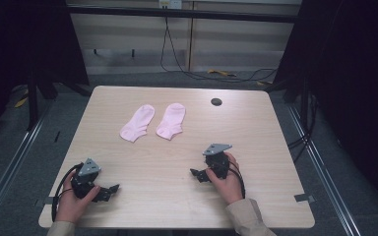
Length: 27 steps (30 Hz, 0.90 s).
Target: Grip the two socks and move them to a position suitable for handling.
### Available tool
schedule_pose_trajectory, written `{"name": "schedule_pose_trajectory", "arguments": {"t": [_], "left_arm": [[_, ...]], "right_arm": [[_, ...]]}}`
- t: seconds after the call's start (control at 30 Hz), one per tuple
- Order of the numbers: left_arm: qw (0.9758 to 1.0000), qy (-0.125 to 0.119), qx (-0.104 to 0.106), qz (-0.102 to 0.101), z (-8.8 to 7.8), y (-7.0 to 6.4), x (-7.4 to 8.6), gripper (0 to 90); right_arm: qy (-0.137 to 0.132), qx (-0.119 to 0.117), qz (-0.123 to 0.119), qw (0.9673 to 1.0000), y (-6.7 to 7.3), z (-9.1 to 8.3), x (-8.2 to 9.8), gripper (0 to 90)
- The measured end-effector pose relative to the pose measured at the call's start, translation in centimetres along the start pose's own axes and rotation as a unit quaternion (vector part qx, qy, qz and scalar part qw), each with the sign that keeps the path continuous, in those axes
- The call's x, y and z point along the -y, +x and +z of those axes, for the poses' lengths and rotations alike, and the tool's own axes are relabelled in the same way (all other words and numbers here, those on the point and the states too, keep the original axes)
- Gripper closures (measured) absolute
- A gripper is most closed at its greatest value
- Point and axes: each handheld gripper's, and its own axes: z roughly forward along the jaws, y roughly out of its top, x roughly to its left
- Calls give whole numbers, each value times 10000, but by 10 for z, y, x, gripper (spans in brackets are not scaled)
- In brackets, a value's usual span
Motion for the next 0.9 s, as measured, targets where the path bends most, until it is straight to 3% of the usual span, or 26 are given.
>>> {"name": "schedule_pose_trajectory", "arguments": {"t": [0.33, 0.43, 0.47, 0.5, 0.53, 0.57, 0.6, 0.67, 0.7, 0.73, 0.77, 0.8, 0.87, 0.9], "left_arm": [[10000, -17, 13, 7, 2, 1, -1, 0], [10000, -12, 14, 3, 2, 1, -2, 0], [10000, -10, 14, 11, 2, 2, -2, 0], [10000, -10, 14, 11, 2, 2, -2, 0], [10000, -7, 21, -15, 2, 1, -2, 0], [10000, -7, 21, -15, 2, 1, -2, 0], [10000, -10, 31, 1, 2, 2, -2, 0], [10000, 9, 33, 4, 2, 2, -3, 0], [10000, 9, 33, 4, 2, 2, -3, 0], [10000, 9, 37, 4, 2, 2, -3, 0], [10000, 9, 35, 4, 2, 2, -3, 0], [10000, 13, 29, 37, 2, 2, -3, 0], [10000, 23, 28, 51, 2, 2, -3, 0], [10000, 14, 27, 40, 2, 2, -3, 0]], "right_arm": [[27, 4, 62, 10000, 0, 0, -1, 141], [194, -2, 27, 9998, 0, 3, -10, 145], [126, 9, 31, 9999, -2, 9, -22, 144], [126, 9, 31, 9999, -2, 9, -22, 144], [21, -70, 87, 9999, -5, 20, -40, 142], [21, -70, 87, 9999, -5, 20, -40, 142], [-33, -80, 174, 9998, -10, 34, -59, 145], [-38, 116, 121, 9999, -17, 49, -79, 149], [-38, 116, 121, 9999, -17, 49, -79, 149], [-120, 188, 160, 9996, -21, 63, -98, 180], [-120, 188, 160, 9996, -21, 63, -98, 180], [-253, 212, 275, 9991, -25, 76, -114, 219], [-253, 496, 293, 9980, -29, 86, -127, 227], [-221, 512, 371, 9978, -31, 91, -131, 230]]}}
